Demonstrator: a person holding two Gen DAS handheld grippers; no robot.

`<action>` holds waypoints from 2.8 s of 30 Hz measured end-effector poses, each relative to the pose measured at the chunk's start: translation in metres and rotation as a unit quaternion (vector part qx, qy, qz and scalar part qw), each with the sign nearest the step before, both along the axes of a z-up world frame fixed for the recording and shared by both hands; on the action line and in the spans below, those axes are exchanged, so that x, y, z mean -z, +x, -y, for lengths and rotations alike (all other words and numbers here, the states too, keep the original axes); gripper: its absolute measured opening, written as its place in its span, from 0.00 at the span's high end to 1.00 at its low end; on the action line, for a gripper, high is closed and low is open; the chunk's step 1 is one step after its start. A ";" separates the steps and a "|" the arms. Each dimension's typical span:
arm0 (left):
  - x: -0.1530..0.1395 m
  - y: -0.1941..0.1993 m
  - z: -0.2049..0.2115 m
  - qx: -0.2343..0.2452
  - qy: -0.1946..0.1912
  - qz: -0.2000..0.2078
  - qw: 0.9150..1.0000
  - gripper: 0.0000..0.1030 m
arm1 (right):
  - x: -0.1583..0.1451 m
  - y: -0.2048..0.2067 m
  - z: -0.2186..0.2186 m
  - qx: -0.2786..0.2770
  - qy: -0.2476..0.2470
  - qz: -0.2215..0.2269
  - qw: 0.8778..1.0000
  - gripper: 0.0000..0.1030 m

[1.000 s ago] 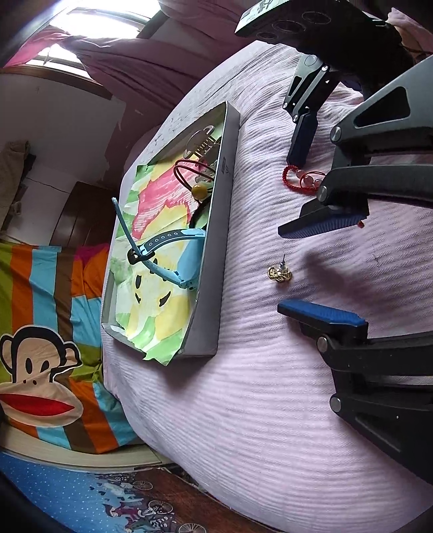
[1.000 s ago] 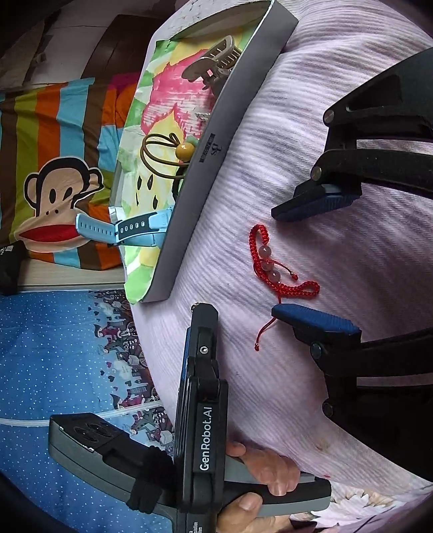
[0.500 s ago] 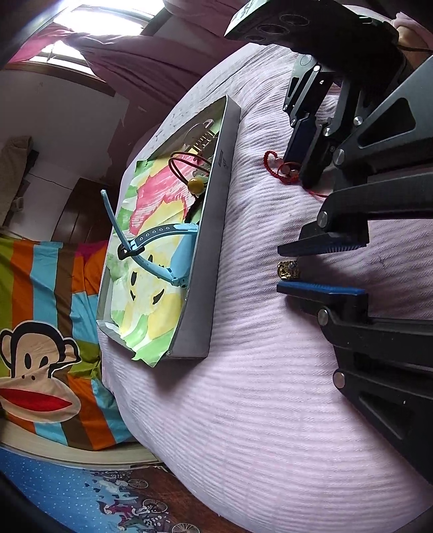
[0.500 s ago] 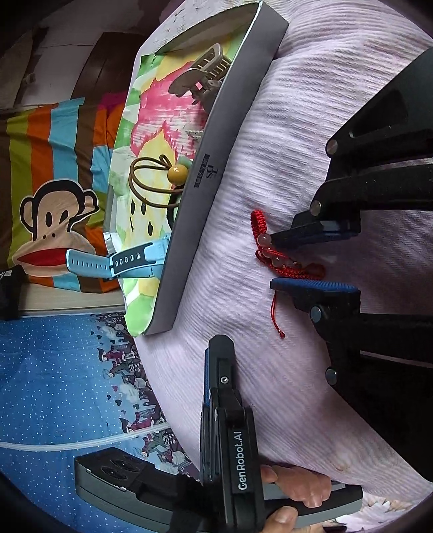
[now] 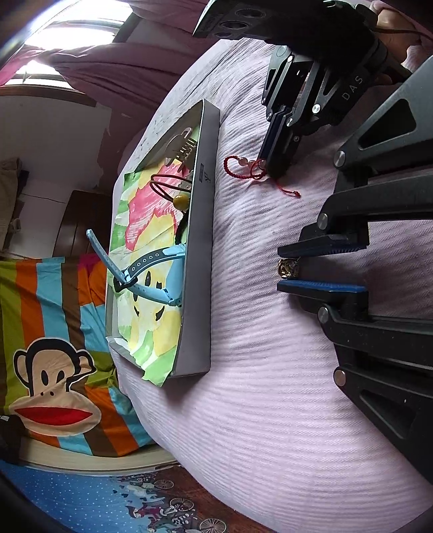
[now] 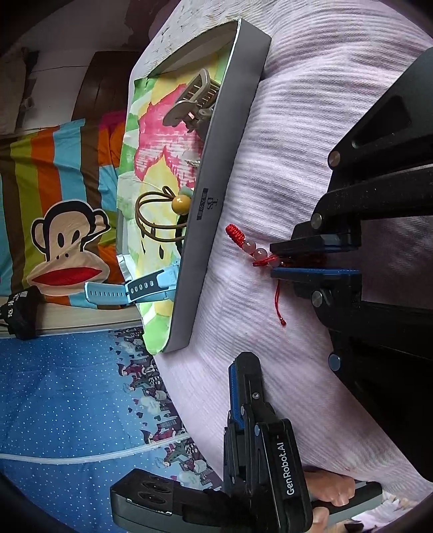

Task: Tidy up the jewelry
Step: 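Grasp the second gold charm with the left tool while the right tool grasps the red string bracelet, then carry the gold charm and red bracelet into the tray and open both tools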

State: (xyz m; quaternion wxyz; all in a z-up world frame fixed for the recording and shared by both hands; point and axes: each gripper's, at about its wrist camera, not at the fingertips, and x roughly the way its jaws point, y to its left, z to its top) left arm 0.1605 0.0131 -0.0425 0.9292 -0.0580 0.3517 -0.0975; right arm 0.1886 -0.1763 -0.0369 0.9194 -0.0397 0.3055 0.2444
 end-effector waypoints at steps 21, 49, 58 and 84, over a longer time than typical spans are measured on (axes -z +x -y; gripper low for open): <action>-0.006 -0.018 -0.003 0.017 -0.027 0.043 0.999 0.88 | -0.007 -0.009 0.023 0.018 0.054 0.031 0.998 0.93; -0.049 0.058 -0.020 -0.118 -0.026 0.099 0.988 0.87 | -0.060 0.047 0.026 0.092 0.075 0.110 0.987 0.94; -0.039 0.069 -0.020 -0.118 -0.036 0.083 0.989 0.87 | -0.046 0.056 0.014 0.090 0.040 0.090 0.991 0.93; -0.024 0.077 0.000 -0.099 0.013 0.050 0.994 0.87 | -0.025 0.067 0.011 0.084 0.026 0.057 0.994 0.93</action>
